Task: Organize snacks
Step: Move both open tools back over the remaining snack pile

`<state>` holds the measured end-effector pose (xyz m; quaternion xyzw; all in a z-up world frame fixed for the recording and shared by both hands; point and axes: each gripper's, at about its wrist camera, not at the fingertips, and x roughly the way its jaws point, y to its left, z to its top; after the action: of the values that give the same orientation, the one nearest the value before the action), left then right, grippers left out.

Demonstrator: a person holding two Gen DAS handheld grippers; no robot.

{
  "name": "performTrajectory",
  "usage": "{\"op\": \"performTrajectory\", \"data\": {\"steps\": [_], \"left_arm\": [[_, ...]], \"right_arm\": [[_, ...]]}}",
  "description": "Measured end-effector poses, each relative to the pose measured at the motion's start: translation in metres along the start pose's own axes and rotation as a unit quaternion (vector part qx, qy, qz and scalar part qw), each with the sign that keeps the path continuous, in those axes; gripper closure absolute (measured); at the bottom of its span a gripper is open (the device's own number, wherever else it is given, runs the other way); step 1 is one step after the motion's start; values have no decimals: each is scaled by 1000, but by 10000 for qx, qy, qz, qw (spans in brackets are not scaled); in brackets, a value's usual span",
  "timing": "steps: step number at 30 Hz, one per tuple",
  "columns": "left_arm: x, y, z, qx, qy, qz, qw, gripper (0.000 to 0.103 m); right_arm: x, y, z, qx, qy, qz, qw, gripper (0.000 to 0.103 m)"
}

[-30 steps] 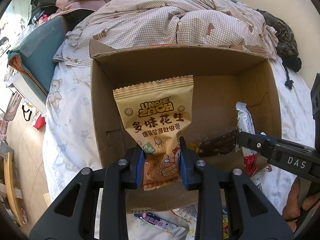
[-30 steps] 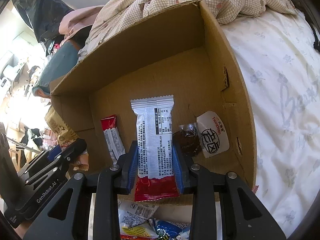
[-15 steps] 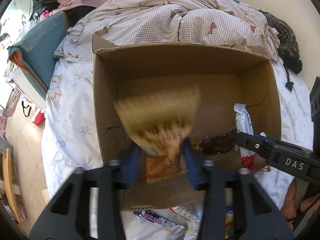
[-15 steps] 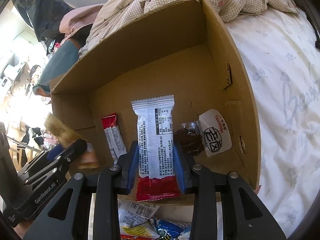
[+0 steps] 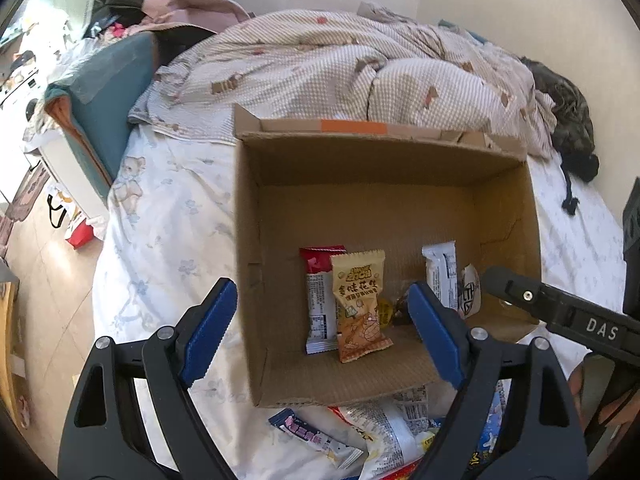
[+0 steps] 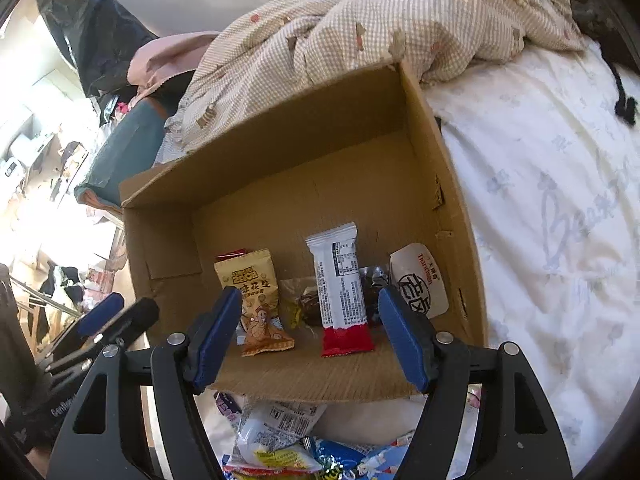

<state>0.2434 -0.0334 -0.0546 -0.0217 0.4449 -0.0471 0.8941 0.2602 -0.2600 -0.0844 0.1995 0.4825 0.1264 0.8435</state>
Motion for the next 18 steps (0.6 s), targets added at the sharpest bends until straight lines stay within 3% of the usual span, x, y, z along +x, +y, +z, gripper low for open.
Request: {"op": "performTrajectory", "data": {"steps": [7,10,18], "left_arm": [[-24,10,-4,-106,-107,194,9997,18],[-39,16,-10,-190,-210,49,9996,18],[-60,29,-31,-366,-171,122,9991,18]], "right_arm": [[-33,6,-12,-168,-230,-6,9996,30],[-42,6,-18,-226,-268,-51,9994,30],[-64,-3,-43,-139,-211,-125,9996,30]]}}
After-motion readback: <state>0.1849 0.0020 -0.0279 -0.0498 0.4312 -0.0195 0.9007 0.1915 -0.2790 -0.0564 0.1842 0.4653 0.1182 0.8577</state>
